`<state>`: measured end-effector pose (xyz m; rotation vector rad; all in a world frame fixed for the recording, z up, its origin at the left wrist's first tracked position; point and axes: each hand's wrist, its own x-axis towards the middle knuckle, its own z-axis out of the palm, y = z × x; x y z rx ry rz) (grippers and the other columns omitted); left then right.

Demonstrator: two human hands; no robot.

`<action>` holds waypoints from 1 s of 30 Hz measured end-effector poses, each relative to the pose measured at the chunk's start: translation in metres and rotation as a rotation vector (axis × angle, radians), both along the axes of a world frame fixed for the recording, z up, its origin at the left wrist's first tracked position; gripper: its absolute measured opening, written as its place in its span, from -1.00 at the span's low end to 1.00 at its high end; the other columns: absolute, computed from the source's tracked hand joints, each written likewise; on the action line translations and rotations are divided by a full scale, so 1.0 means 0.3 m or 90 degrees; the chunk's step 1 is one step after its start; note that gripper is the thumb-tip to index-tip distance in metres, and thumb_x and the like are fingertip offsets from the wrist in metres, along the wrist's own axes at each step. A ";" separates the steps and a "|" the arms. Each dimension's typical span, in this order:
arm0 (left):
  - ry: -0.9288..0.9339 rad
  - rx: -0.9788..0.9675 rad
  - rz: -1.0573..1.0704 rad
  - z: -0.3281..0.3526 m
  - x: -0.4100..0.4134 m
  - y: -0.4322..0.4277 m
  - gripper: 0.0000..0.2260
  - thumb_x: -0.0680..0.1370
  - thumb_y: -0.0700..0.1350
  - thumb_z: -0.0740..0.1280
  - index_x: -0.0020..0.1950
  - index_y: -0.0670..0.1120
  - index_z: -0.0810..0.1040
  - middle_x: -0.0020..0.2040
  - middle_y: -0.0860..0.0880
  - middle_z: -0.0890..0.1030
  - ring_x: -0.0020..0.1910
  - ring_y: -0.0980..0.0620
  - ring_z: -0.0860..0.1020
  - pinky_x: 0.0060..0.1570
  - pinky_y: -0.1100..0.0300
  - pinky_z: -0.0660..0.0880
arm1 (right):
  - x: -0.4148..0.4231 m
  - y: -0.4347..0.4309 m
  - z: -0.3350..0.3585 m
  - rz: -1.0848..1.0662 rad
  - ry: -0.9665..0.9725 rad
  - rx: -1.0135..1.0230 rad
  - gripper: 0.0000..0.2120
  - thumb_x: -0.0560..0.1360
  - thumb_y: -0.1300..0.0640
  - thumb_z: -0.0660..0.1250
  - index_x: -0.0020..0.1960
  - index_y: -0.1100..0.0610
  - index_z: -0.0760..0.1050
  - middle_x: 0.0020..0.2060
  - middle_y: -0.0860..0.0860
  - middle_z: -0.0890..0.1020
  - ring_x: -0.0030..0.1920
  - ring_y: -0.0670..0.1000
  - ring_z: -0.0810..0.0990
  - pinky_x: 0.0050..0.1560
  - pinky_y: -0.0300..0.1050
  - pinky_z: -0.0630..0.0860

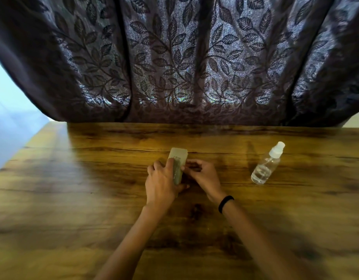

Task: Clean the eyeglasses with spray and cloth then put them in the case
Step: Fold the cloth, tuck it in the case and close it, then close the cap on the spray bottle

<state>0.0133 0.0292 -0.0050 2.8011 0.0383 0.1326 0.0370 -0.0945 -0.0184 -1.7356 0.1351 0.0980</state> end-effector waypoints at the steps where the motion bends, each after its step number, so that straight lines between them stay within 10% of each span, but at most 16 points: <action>1: -0.005 -0.003 -0.001 -0.003 -0.002 0.002 -0.31 0.34 0.10 0.47 0.35 -0.01 0.21 0.24 -0.17 0.39 0.24 -0.16 0.35 0.07 0.02 0.49 | 0.000 0.003 0.001 -0.005 0.002 -0.004 -0.64 0.38 0.13 0.44 0.15 0.15 0.50 -0.06 -0.08 0.57 -0.09 -0.21 0.53 -0.20 -0.36 0.52; 15: -0.028 -0.280 -0.021 -0.043 0.010 0.081 -0.21 0.24 0.39 0.28 0.36 0.02 0.31 0.18 -0.11 0.44 0.17 -0.10 0.44 0.06 0.00 0.52 | -0.001 0.036 0.030 -0.043 0.019 0.023 -0.75 0.43 0.17 0.40 0.09 0.18 0.53 0.01 0.04 0.60 0.03 -0.04 0.55 -0.03 -0.20 0.52; 24: -0.036 -0.367 -0.021 -0.053 0.044 0.106 -0.28 0.32 0.30 0.31 0.38 0.00 0.30 0.07 0.02 0.38 0.01 0.09 0.41 -0.22 0.39 0.35 | -0.004 0.035 0.033 -0.035 0.022 0.034 -0.78 0.44 0.14 0.39 0.07 0.14 0.52 -0.04 -0.02 0.56 -0.04 -0.10 0.54 -0.08 -0.26 0.52; 30: -0.050 -0.344 -0.003 -0.043 0.070 0.097 -0.35 0.39 0.19 0.38 0.39 -0.01 0.29 0.25 -0.15 0.41 0.21 -0.10 0.39 0.09 0.03 0.46 | -0.006 0.005 0.046 -0.061 0.041 0.061 -0.73 0.44 0.15 0.39 0.11 0.20 0.51 0.03 0.09 0.60 0.01 -0.01 0.59 0.04 -0.11 0.58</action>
